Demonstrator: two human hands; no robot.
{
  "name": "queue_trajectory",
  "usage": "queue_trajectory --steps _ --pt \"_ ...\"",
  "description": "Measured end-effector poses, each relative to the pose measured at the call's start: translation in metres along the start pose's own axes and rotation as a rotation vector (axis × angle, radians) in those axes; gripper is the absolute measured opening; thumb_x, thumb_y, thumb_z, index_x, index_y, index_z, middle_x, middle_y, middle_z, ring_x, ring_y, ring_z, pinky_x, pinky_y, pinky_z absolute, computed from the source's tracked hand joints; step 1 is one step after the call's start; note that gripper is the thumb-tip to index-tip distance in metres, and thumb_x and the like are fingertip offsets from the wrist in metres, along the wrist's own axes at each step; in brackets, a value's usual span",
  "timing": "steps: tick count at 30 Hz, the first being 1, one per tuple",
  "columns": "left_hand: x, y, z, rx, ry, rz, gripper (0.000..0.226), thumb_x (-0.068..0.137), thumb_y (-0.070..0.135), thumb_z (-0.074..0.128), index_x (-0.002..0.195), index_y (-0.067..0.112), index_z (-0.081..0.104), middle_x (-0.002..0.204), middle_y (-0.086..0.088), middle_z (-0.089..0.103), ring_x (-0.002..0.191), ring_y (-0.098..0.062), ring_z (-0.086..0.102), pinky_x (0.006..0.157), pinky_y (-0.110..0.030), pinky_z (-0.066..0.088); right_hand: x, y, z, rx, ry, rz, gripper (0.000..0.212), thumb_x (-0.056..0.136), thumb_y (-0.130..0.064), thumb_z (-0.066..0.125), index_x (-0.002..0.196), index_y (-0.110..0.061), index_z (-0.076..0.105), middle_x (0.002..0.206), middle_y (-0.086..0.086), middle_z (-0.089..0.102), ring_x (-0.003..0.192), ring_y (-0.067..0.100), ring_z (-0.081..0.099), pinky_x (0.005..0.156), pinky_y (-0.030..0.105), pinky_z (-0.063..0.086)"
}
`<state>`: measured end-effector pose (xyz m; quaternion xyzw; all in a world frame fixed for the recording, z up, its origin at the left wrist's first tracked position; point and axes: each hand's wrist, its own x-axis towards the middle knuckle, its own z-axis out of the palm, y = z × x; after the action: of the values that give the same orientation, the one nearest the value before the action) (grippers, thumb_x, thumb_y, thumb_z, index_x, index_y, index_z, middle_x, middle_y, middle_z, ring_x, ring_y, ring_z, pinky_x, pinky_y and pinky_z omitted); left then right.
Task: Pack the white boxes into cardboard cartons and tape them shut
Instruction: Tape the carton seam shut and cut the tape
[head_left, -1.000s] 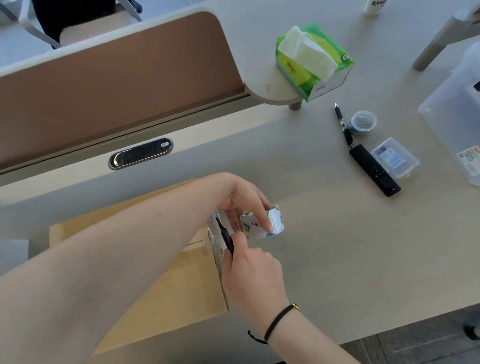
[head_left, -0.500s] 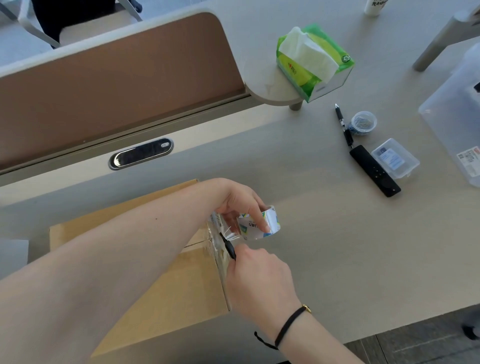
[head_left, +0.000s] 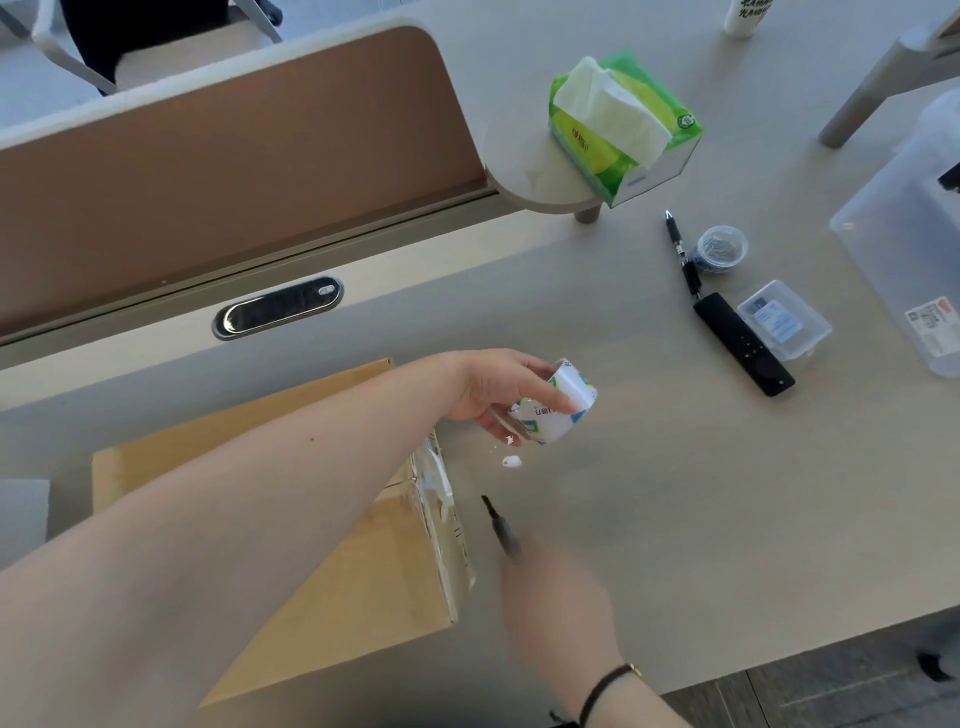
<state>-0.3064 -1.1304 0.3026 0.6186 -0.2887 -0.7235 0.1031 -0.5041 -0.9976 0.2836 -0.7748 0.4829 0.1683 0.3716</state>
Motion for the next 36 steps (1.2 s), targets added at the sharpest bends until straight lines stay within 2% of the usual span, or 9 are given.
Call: queue_trajectory --steps 5,12,18,21,24,27,30,32,36 --pt "-0.015 -0.001 -0.008 -0.035 0.034 0.049 0.042 0.085 0.037 0.079 0.124 0.031 0.068 0.107 -0.001 0.073 0.088 -0.024 0.07 0.082 -0.038 0.057 0.056 0.014 0.005 0.064 0.054 0.094 0.024 0.101 -0.042 0.045 0.092 -0.02 0.041 0.1 0.004 0.066 0.096 0.033 0.063 0.067 0.035 0.04" --pt "-0.038 0.009 -0.01 -0.085 0.05 0.131 0.038 0.087 0.036 0.077 0.124 0.033 0.068 0.111 0.0 0.072 0.089 -0.024 0.072 0.083 -0.038 0.057 0.109 0.031 -0.014 0.047 0.077 0.216 0.029 0.094 -0.05 0.049 0.086 -0.023 0.052 0.096 0.001 0.065 0.09 0.027 0.059 0.074 0.033 0.05" --pt "-0.046 0.005 -0.016 -0.084 0.088 0.134 0.043 0.087 0.037 0.078 0.128 0.032 0.066 0.121 -0.003 0.072 0.088 -0.022 0.074 0.079 -0.036 0.059 0.097 0.01 -0.021 0.103 0.163 0.151 0.033 0.097 -0.052 0.053 0.114 -0.024 0.052 0.109 -0.004 0.058 0.102 0.026 0.062 0.072 0.033 0.04" --pt "-0.048 0.001 -0.021 -0.107 0.108 0.143 0.042 0.087 0.038 0.077 0.127 0.032 0.066 0.127 -0.004 0.07 0.088 -0.021 0.074 0.075 -0.034 0.058 0.069 -0.021 -0.019 0.358 0.214 -0.079 0.035 0.101 -0.044 0.05 0.131 -0.027 0.056 0.125 -0.012 0.058 0.113 0.014 0.059 0.086 0.028 0.043" --pt "-0.05 -0.002 -0.026 -0.117 0.12 0.148 0.042 0.086 0.04 0.077 0.126 0.031 0.067 0.122 -0.004 0.072 0.086 -0.021 0.073 0.072 -0.032 0.057 0.032 -0.057 -0.018 0.515 0.166 -0.339 0.048 0.104 -0.046 0.038 0.151 -0.034 0.039 0.146 -0.029 0.036 0.135 -0.012 0.032 0.107 0.008 0.024" --pt "-0.054 -0.002 -0.03 -0.133 0.128 0.152 0.041 0.087 0.04 0.077 0.126 0.03 0.067 0.111 0.001 0.072 0.087 -0.023 0.073 0.07 -0.031 0.057 0.013 -0.077 -0.018 0.587 0.125 -0.4 0.052 0.101 -0.05 0.022 0.152 -0.048 0.011 0.156 -0.039 0.006 0.144 -0.019 -0.002 0.116 0.011 0.0" --pt "-0.061 -0.001 -0.033 -0.148 0.132 0.162 0.044 0.086 0.04 0.078 0.127 0.029 0.066 0.109 0.002 0.071 0.087 -0.025 0.073 0.067 -0.03 0.056 0.009 -0.083 -0.024 0.697 0.197 -0.336 0.049 0.099 -0.042 0.025 0.142 -0.058 0.008 0.152 -0.043 0.003 0.142 -0.022 -0.003 0.115 0.009 -0.001" --pt "-0.064 -0.001 -0.035 -0.155 0.138 0.171 0.052 0.081 0.042 0.08 0.129 0.028 0.065 0.108 0.0 0.072 0.088 -0.026 0.073 0.067 -0.03 0.056 0.008 -0.083 -0.026 0.616 0.263 -0.335 0.05 0.098 -0.042 0.028 0.14 -0.059 0.007 0.149 -0.044 0.002 0.141 -0.023 -0.004 0.113 0.006 -0.003" --pt "-0.069 0.0 -0.039 -0.198 0.16 0.203 0.047 0.088 0.04 0.076 0.13 0.025 0.064 0.107 -0.002 0.071 0.084 -0.024 0.073 0.068 -0.028 0.056 0.008 -0.081 -0.019 0.364 0.294 -0.4 0.061 0.095 -0.072 0.011 0.15 -0.047 0.001 0.16 -0.031 0.0 0.147 -0.013 -0.009 0.12 0.017 -0.005"
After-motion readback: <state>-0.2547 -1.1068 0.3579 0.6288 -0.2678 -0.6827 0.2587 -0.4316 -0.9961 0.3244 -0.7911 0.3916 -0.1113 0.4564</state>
